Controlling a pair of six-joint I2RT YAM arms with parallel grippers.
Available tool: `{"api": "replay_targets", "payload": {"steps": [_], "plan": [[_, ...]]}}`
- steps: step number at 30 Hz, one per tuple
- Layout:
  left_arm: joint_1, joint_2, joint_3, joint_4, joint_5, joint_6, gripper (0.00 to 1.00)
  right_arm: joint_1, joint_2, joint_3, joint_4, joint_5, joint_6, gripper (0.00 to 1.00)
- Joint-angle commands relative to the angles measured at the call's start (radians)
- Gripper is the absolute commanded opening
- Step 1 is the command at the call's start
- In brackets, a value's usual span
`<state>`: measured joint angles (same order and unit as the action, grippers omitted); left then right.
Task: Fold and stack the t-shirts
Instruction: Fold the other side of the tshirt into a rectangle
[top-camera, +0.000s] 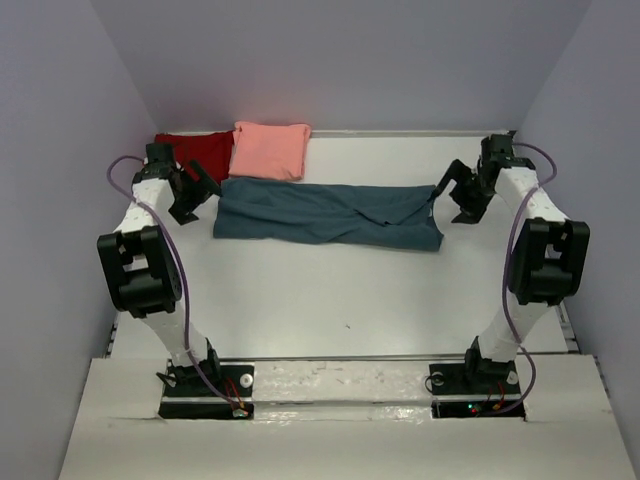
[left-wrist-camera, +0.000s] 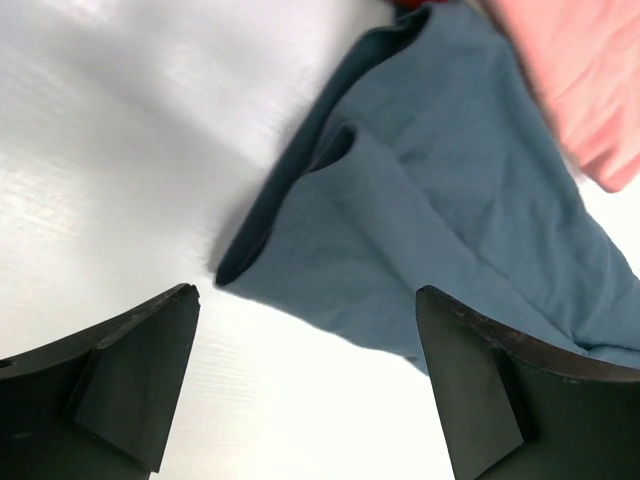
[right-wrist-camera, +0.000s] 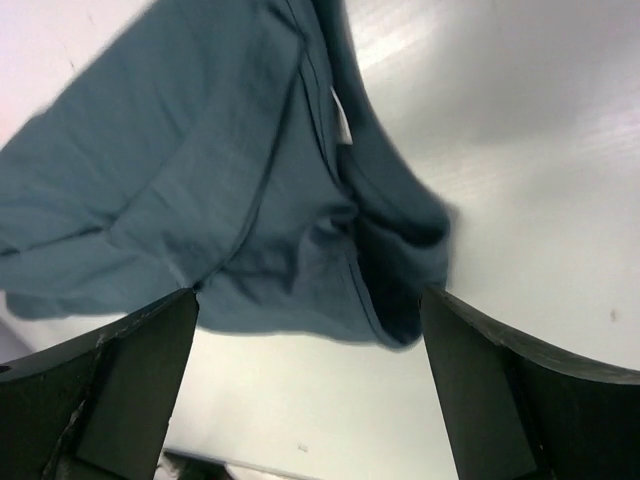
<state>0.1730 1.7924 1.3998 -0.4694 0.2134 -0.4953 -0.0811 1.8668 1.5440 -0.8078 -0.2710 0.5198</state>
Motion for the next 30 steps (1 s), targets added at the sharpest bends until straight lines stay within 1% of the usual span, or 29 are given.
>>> {"api": "replay_targets", "payload": {"steps": [1, 3, 6, 7, 8, 10, 14, 19, 24, 27, 30], "plan": [[0.042, -0.066, -0.094, 0.025, 0.081, -0.006, 0.99, -0.026, -0.119, -0.178, 0.041, -0.175, 0.114, 0.97], [0.048, -0.079, -0.139, 0.021, 0.084, 0.014, 0.99, -0.039, -0.156, -0.285, 0.067, -0.223, 0.137, 0.97], [0.074, -0.087, -0.205, 0.049, 0.147, 0.011, 0.99, -0.048, -0.204, -0.376, 0.145, -0.281, 0.186, 0.96], [0.086, -0.084, -0.225, 0.079, 0.196, -0.008, 0.99, -0.057, -0.219, -0.427, 0.194, -0.293, 0.212, 0.95], [0.104, -0.079, -0.263, 0.093, 0.216, -0.018, 0.99, -0.057, -0.224, -0.449, 0.217, -0.31, 0.223, 0.94], [0.114, -0.067, -0.275, 0.113, 0.228, -0.023, 0.99, -0.057, -0.236, -0.499, 0.275, -0.315, 0.252, 0.93], [0.115, -0.05, -0.233, 0.095, 0.204, 0.006, 0.99, -0.057, -0.255, -0.522, 0.305, -0.283, 0.24, 0.9], [0.114, -0.025, -0.197, 0.081, 0.202, 0.008, 0.99, -0.057, -0.244, -0.539, 0.332, -0.289, 0.247, 0.88], [0.114, -0.024, -0.186, 0.078, 0.19, 0.011, 0.99, -0.057, -0.251, -0.506, 0.294, -0.255, 0.235, 0.88], [0.114, -0.016, -0.176, 0.077, 0.19, 0.011, 0.99, -0.083, -0.268, -0.509, 0.268, -0.244, 0.221, 0.88], [0.114, -0.002, -0.165, 0.078, 0.192, 0.009, 0.99, -0.108, -0.308, -0.501, 0.253, -0.194, 0.165, 0.87]]}}
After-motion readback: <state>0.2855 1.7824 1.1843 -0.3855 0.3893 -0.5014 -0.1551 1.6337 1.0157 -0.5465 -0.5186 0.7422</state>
